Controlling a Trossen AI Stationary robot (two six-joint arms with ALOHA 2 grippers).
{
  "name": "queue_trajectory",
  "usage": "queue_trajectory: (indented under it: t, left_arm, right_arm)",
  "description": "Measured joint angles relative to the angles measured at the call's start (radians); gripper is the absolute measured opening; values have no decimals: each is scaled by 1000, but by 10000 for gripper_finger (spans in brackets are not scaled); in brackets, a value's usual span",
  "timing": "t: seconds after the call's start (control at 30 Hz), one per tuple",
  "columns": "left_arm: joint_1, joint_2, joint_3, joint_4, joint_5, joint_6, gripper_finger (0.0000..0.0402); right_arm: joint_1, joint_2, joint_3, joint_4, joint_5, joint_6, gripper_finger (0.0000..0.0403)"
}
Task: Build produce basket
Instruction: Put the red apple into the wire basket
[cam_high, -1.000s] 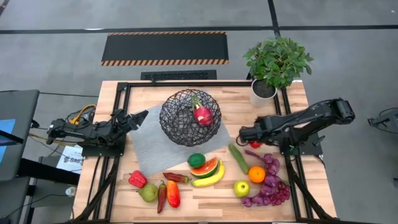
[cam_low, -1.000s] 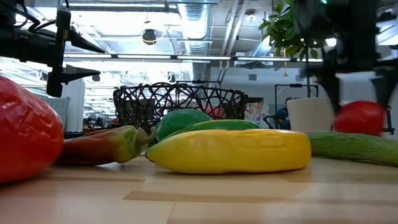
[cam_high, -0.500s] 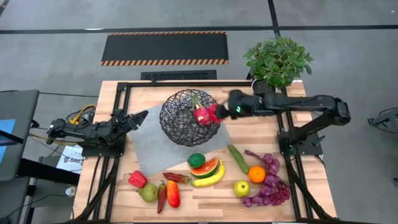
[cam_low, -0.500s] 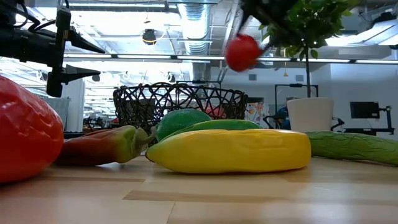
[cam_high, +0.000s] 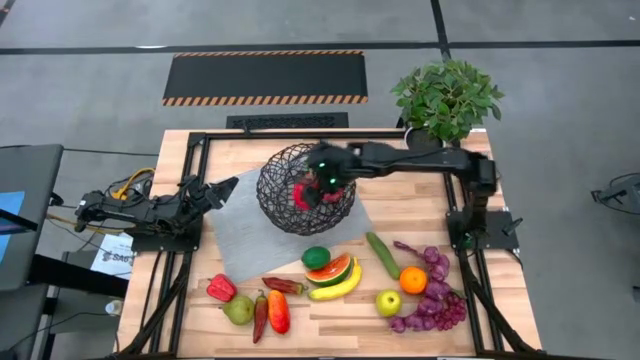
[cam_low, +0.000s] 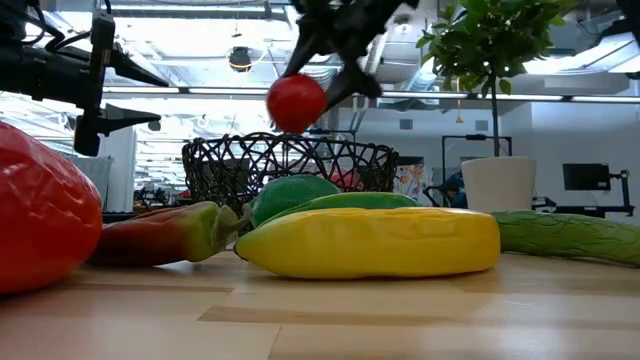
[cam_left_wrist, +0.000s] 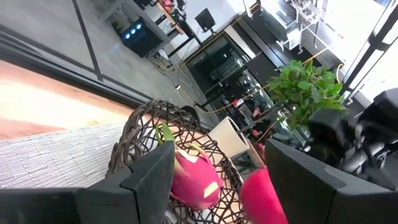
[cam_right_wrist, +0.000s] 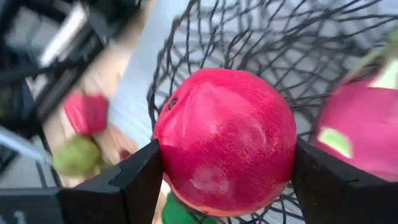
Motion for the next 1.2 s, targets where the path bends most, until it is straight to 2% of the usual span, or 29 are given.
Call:
queue_trajectory:
  t: [0.17, 0.33, 0.47, 1.0, 1.2]
  left_arm:
    - [0, 0, 0, 0, -6, 0, 236]
    - [0, 0, 0, -1, -6, 0, 236]
    - [0, 3, 0, -1, -6, 0, 236]
    - [0, 30, 0, 3, 13, -18, 236]
    - [0, 31, 0, 2, 14, -18, 236]
  right_arm:
    - [21, 108, 68, -102, -6, -106, 297]
    - [32, 148, 78, -136, 27, -143, 306]
    - [32, 163, 72, -202, 96, -146, 314]
    - [44, 205, 72, -235, 154, -163, 317]
    - [42, 205, 72, -260, 134, -170, 327]
